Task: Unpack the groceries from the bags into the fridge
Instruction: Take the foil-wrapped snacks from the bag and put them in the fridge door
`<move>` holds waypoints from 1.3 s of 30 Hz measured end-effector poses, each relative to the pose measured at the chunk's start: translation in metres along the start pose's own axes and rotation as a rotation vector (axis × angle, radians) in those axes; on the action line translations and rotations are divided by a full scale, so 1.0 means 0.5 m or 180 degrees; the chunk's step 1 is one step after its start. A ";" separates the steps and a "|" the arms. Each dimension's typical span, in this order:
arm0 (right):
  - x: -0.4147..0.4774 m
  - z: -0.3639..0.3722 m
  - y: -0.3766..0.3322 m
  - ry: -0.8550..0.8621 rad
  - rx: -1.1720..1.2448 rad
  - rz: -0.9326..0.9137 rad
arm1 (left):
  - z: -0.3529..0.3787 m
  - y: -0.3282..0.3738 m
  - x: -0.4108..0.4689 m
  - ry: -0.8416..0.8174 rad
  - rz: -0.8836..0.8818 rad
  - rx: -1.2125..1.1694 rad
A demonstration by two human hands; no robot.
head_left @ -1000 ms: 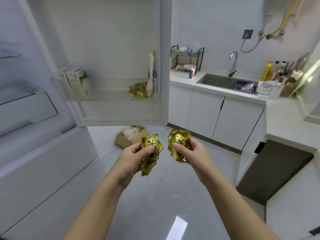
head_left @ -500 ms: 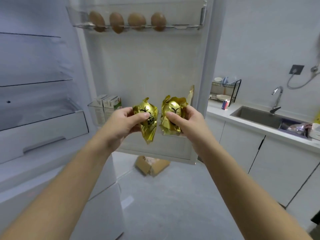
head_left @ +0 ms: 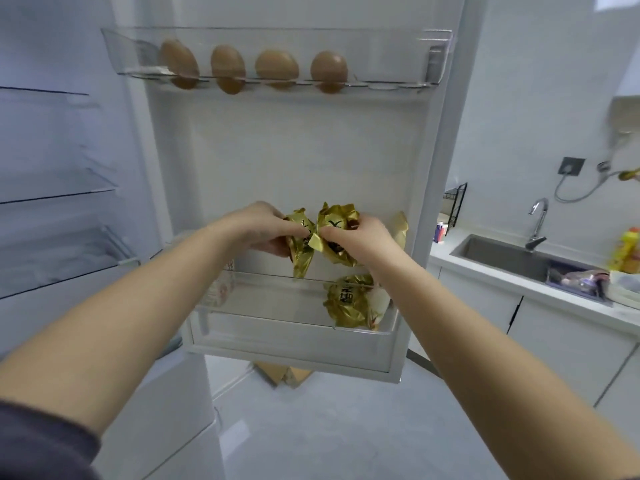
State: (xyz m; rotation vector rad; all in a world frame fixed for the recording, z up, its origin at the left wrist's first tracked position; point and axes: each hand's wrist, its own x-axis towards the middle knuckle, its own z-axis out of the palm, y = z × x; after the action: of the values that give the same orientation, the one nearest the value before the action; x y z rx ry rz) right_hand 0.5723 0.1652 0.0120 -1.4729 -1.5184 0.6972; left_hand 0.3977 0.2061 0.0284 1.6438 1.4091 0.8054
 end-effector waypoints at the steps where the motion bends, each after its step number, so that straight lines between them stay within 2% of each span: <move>1: 0.006 0.004 0.004 -0.0039 -0.0176 0.0051 | 0.003 -0.005 0.014 -0.0139 -0.0044 0.0080; 11: 0.012 0.021 0.007 -0.0188 -0.1306 0.0489 | 0.057 -0.056 0.087 -0.1086 -0.0588 0.0835; 15: 0.010 0.027 0.007 -0.0369 -0.1723 0.0664 | 0.072 -0.060 0.094 -0.1374 -0.0696 0.0866; 19: 0.011 0.035 0.009 -0.0397 -0.1865 0.0682 | 0.077 -0.070 0.103 -0.1456 -0.0781 0.0783; 24: 0.011 0.040 0.013 -0.0450 -0.1852 0.0718 | 0.075 -0.083 0.121 -0.1777 -0.1082 0.0292; 28: 0.013 0.039 0.017 -0.0515 -0.1979 0.0805 | 0.067 -0.079 0.122 -0.1855 -0.1168 0.0400; 35: 0.010 0.035 0.018 -0.0407 -0.2205 0.0785 | 0.080 -0.079 0.110 -0.1789 -0.1152 0.0176; 39: -0.001 0.034 0.014 -0.0398 -0.2328 0.0719 | 0.070 -0.070 0.098 -0.1955 -0.1134 0.0098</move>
State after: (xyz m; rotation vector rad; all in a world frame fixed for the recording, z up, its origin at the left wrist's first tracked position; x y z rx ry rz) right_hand 0.5607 0.1690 -0.0017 -2.2009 -1.8259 0.3686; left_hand 0.4200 0.2499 -0.0204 1.4301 1.2095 0.0566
